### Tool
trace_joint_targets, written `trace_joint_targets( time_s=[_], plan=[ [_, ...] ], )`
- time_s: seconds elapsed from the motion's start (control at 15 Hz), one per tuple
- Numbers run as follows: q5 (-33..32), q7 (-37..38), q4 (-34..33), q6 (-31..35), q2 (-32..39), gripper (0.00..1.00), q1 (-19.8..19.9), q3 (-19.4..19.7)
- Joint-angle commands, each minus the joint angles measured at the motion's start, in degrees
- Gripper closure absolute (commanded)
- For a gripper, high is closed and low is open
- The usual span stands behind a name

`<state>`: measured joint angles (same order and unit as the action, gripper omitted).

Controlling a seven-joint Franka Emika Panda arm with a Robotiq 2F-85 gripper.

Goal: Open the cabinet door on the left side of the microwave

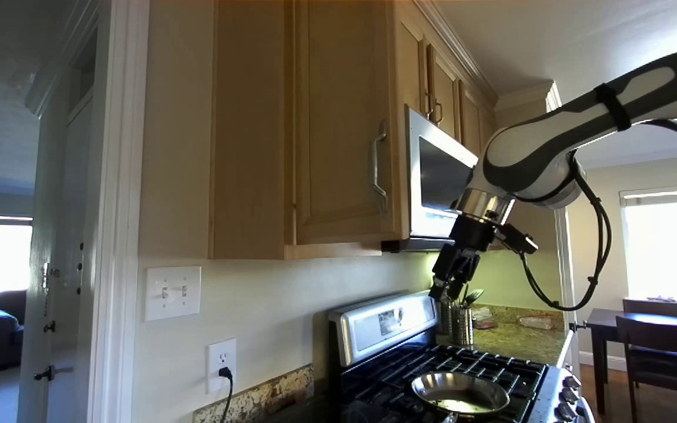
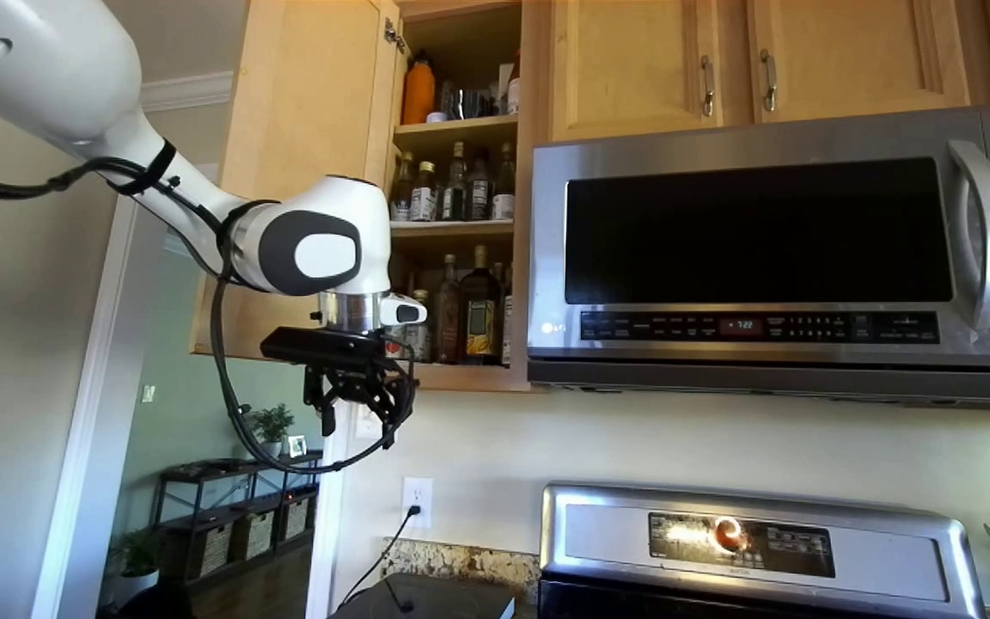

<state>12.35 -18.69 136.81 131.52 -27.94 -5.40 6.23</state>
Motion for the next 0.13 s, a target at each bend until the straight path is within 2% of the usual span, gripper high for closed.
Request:
trace_joint_targets(
  time_s=[0.0, 0.07],
  plan=[
    [0.0, 0.1, -0.1, -0.2, 0.0, 0.00, 0.0, 0.0],
    [0.0, 0.1, -0.1, -0.2, 0.0, 0.00, 0.0, 0.0]
  ],
)
